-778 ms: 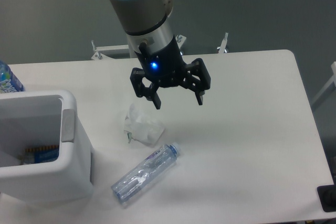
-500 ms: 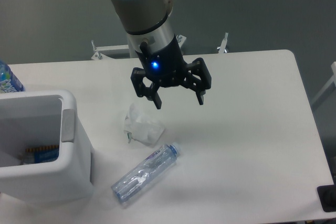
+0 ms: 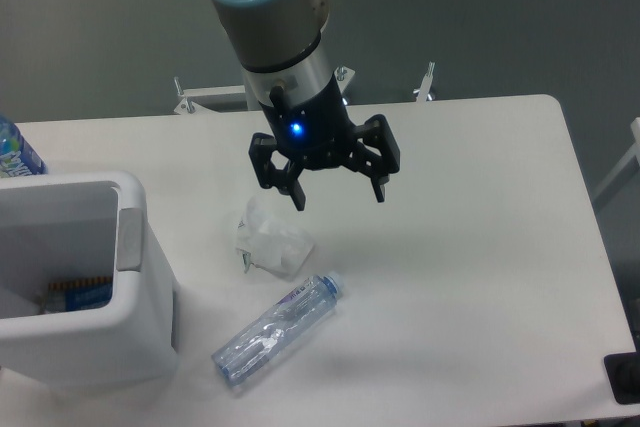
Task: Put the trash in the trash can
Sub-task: 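Lower the open gripper toward the crumpled clear plastic bag, then close the gripper on the plastic bag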
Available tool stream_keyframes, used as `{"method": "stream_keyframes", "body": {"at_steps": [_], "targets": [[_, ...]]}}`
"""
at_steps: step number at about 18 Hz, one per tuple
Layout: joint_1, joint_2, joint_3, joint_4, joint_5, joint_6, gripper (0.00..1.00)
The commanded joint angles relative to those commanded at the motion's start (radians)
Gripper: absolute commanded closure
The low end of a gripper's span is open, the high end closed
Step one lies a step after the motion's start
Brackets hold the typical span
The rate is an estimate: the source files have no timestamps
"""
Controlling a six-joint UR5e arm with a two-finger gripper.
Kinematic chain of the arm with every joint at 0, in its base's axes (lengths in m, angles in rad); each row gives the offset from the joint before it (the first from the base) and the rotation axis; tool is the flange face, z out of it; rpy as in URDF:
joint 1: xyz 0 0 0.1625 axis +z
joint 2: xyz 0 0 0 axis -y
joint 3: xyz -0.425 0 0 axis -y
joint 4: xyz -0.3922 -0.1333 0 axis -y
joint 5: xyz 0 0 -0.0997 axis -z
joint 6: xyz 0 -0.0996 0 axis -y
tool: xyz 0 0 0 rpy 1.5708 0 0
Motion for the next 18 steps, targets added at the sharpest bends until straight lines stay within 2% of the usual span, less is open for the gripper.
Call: {"method": "stream_keyframes", "body": {"at_steps": [3, 10, 14, 18], "targets": [[-0.003, 0.0, -0.037, -0.005, 0.0, -0.026, 0.0], [-0.018, 0.015, -0.212, 0.0, -0.038, -0.025, 0.0], [-0.017, 0.005, -0.247, 0.006, -0.123, -0.026, 0.0], [-0.018, -0.018, -0.314, 0.006, -0.135, -0.022, 0.0]]}}
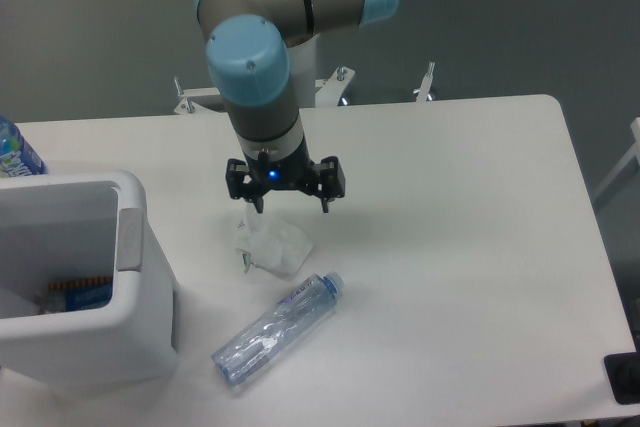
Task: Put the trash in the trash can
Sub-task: 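Close the gripper on the plastic bag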
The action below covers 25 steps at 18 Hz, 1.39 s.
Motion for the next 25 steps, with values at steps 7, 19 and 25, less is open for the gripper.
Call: {"method": "stream_keyframes", "body": {"at_steps": [7, 19, 25], "targets": [[-0.009, -0.087, -0.009, 0.014, 0.0, -0.098, 0.0], [-0.034, -0.169, -0.014, 0.097, 0.012, -0.144, 0.29], [-0.034, -0.172, -0.015, 0.104, 0.012, -0.144, 0.72]]}}
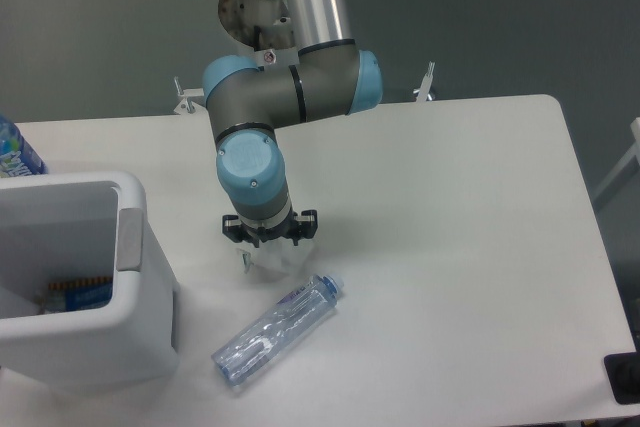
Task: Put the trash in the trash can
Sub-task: 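Close the gripper on the plastic bag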
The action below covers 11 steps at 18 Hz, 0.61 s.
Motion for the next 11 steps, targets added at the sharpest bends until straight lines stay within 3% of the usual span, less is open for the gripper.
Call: {"method": "stream_keyframes", "body": {"at_steps": [2, 4, 8, 11], "targets": [[0.002, 0.002, 0.0, -0.002, 0.0, 0.002, 0.84], [0.002, 0.005, 0.0, -0.005, 0.0, 0.005, 0.9], [0.002, 0.021, -0.026, -0.012, 0.0, 0.023, 0.95], [0.002, 0.064, -0.063, -0.02, -0.006, 0.139, 0.95]]}}
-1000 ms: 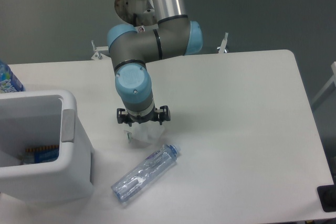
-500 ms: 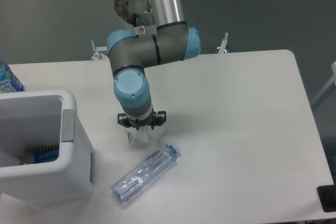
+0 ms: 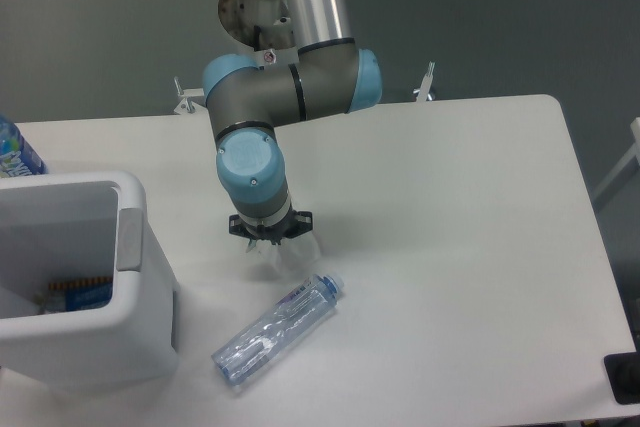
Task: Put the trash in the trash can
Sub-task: 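Close the gripper on the plastic bag, then lift the bag and carry it over the white trash bin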
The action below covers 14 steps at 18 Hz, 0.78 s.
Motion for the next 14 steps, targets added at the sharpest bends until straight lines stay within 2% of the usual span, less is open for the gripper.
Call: {"method": "stream_keyframes", "body": {"at_steps": [3, 5, 8, 14], "targets": [[0.006, 0.055, -0.011, -0.034, -0.003, 0.08, 0.95], [0.011, 0.121, 0.021, -0.037, -0.017, 0.086, 0.95], [0.06, 0.181, 0.113, -0.029, -0.138, 0.077, 0.95], [0.156, 0.198, 0.302, -0.026, -0.346, -0.059, 0.93]]}}
